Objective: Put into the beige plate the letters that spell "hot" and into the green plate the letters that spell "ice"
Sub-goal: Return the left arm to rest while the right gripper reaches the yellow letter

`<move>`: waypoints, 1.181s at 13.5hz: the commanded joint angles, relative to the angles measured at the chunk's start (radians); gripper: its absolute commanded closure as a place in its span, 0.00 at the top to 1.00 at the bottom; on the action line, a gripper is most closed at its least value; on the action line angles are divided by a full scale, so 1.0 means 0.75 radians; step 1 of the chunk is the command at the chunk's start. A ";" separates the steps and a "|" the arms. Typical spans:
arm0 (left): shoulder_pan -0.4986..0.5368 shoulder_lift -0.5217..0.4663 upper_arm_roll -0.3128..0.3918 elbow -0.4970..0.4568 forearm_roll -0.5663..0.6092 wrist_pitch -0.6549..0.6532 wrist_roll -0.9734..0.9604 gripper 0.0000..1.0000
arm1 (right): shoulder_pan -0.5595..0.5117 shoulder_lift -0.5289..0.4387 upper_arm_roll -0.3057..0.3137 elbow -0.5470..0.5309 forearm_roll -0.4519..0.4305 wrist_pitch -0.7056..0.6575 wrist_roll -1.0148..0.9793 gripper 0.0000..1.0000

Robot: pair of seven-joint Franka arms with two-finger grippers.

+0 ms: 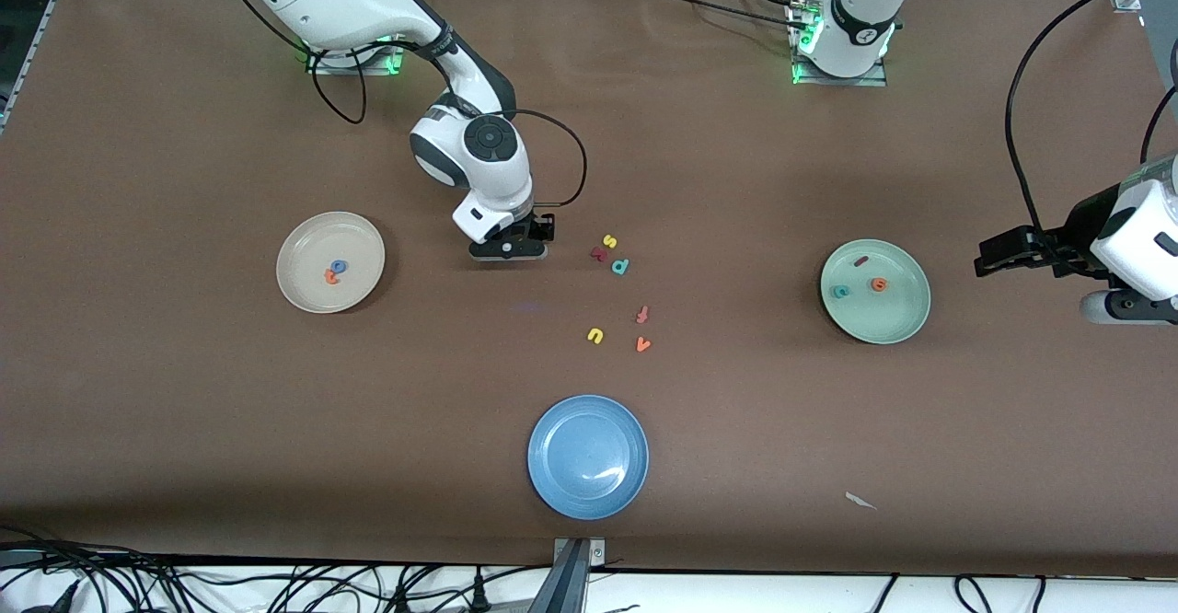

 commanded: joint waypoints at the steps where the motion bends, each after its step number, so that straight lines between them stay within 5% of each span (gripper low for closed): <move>1: -0.008 -0.033 0.014 -0.038 -0.021 0.021 0.033 1.00 | 0.024 0.022 -0.021 0.015 -0.036 0.016 0.042 0.64; 8: -0.008 -0.033 0.014 -0.042 -0.019 0.021 0.033 1.00 | 0.024 0.012 -0.033 0.007 -0.045 0.014 0.040 0.19; 12: -0.008 -0.033 0.014 -0.049 -0.019 0.021 0.033 1.00 | -0.002 -0.053 -0.040 -0.020 -0.047 0.004 -0.017 0.15; 16: -0.008 -0.033 0.014 -0.051 -0.017 0.015 0.033 1.00 | -0.182 -0.235 -0.033 -0.116 -0.028 -0.149 -0.354 0.15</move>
